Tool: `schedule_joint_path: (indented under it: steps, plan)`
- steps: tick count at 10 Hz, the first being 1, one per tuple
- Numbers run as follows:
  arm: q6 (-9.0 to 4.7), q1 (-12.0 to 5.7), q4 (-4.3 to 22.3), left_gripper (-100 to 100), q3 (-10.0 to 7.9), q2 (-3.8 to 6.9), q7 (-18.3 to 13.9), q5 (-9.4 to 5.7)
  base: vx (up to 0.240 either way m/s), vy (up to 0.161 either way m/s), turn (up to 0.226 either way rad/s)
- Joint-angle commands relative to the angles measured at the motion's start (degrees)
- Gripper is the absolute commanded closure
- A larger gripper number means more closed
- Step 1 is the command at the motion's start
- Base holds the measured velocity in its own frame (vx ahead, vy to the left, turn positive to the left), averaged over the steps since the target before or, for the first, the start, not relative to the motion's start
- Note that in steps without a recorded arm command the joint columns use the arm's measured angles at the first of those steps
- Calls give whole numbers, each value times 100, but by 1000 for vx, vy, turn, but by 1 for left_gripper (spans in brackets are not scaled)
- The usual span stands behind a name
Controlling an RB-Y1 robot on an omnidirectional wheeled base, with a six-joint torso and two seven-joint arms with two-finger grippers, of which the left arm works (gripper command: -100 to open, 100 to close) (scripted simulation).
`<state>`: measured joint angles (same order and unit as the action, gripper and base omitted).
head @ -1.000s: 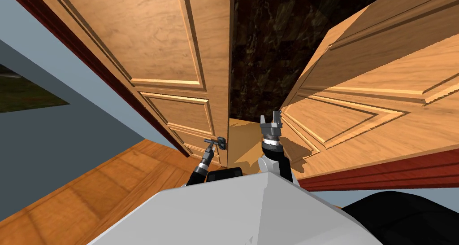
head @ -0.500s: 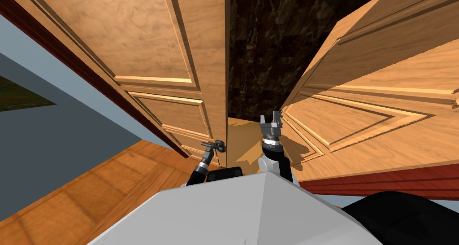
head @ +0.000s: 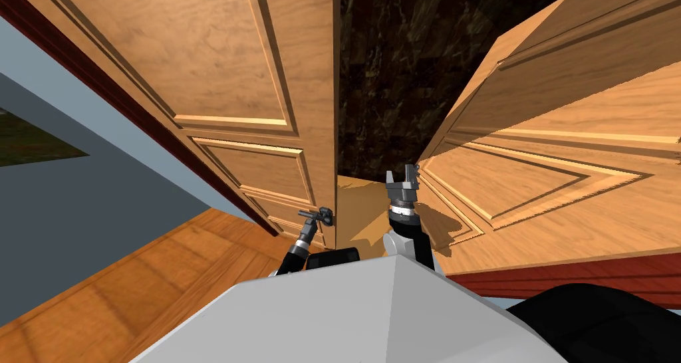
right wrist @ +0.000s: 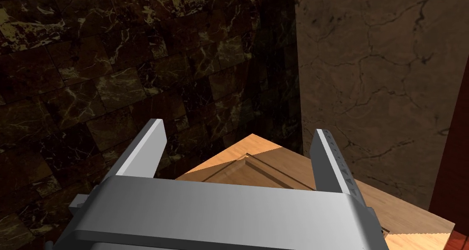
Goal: Push the door open
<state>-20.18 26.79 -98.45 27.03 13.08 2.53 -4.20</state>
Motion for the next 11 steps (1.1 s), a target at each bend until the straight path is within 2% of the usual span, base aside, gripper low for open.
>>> schedule_joint_path:
  steps: [1, 6, 11]
  plan:
    - [15, -57, -30, 100, -109, -22, 0, -20, 144, -80, 26]
    - [113, -276, 163, 100, -516, -249, 58, -57, 165, -117, 64]
    - [189, -446, 314, 100, -833, -428, 103, -86, 84, -89, 65]
